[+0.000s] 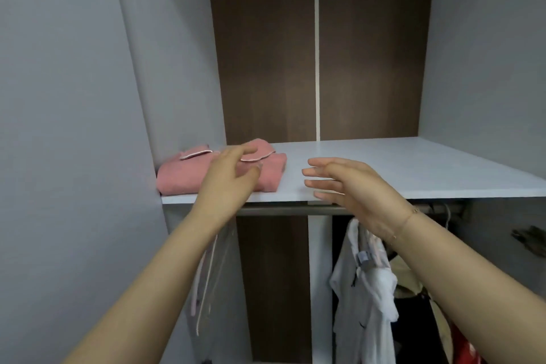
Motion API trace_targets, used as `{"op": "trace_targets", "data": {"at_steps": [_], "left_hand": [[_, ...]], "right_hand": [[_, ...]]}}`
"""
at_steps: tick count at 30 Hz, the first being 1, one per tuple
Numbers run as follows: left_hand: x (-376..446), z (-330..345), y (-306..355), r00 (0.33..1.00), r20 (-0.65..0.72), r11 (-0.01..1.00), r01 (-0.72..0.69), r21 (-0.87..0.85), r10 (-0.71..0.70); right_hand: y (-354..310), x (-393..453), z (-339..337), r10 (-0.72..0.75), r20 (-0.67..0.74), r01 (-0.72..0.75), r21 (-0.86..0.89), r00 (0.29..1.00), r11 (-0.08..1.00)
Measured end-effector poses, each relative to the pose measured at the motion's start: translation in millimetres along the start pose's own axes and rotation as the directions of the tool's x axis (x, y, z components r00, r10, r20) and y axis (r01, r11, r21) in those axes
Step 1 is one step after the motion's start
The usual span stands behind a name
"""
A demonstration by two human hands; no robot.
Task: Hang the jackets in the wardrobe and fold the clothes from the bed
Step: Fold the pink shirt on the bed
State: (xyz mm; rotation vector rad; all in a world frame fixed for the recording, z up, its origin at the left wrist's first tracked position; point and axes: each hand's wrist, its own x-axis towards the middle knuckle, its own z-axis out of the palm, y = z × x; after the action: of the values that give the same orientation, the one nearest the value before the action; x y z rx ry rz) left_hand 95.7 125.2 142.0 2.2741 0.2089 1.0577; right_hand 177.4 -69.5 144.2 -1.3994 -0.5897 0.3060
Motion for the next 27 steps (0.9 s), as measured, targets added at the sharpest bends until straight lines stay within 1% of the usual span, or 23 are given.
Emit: {"op": "trace_targets", "data": {"at_steps": [2, 4, 5, 7, 9, 13, 16, 19, 22, 27], "left_hand": [[-44.6, 2.7, 28.9, 0.992, 0.059, 0.963, 0.121, -0.241, -0.110], [-81.3, 5.0, 49.6, 0.974, 0.138, 0.863, 0.222, -0.454, -0.178], [-102.4, 8.6, 63.5, 0.962, 0.188, 0.801, 0.269, -0.535, -0.198], [-143.2, 15.4, 88.6, 0.938, 0.273, 0.710, 0.340, -0.617, -0.212], [-179.6, 18.5, 112.6, 0.920, 0.339, 0.659, 0.381, -0.648, -0.198], [-240.3, 21.4, 153.8, 0.881, 0.451, 0.604, 0.438, -0.666, -0.142], [-281.2, 25.6, 183.5, 0.839, 0.538, 0.581, 0.481, -0.657, -0.086], [-322.1, 28.8, 208.6, 0.786, 0.618, 0.564, 0.511, -0.649, -0.001], [-368.8, 31.7, 222.1, 0.701, 0.708, 0.538, 0.565, -0.626, 0.086], [-460.8, 38.6, 241.8, 0.524, 0.823, 0.513, 0.655, -0.555, 0.220]], "right_hand": [[-2.5, -48.1, -13.4, -0.047, -0.014, 0.047, 0.018, 0.999, 0.999], [0.4, -86.1, -23.9, -0.086, -0.031, 0.087, 0.022, 0.996, 0.996], [3.0, -110.9, -32.9, -0.101, -0.049, 0.102, 0.016, 0.994, 0.995], [10.8, -159.7, -50.0, -0.103, -0.100, 0.103, -0.009, 0.990, 0.995], [15.9, -207.6, -64.7, -0.080, -0.163, 0.077, -0.021, 0.983, 0.997], [15.3, -298.0, -86.3, -0.051, -0.279, 0.040, -0.044, 0.959, 0.998], [12.4, -362.9, -94.9, -0.061, -0.372, 0.025, -0.099, 0.926, 0.995], [15.5, -430.8, -96.6, -0.068, -0.477, 0.005, -0.132, 0.876, 0.991], [29.3, -504.4, -90.8, -0.049, -0.602, -0.045, -0.140, 0.797, 0.989], [51.9, -626.1, -71.8, 0.005, -0.812, -0.120, -0.081, 0.584, 0.989]]}}
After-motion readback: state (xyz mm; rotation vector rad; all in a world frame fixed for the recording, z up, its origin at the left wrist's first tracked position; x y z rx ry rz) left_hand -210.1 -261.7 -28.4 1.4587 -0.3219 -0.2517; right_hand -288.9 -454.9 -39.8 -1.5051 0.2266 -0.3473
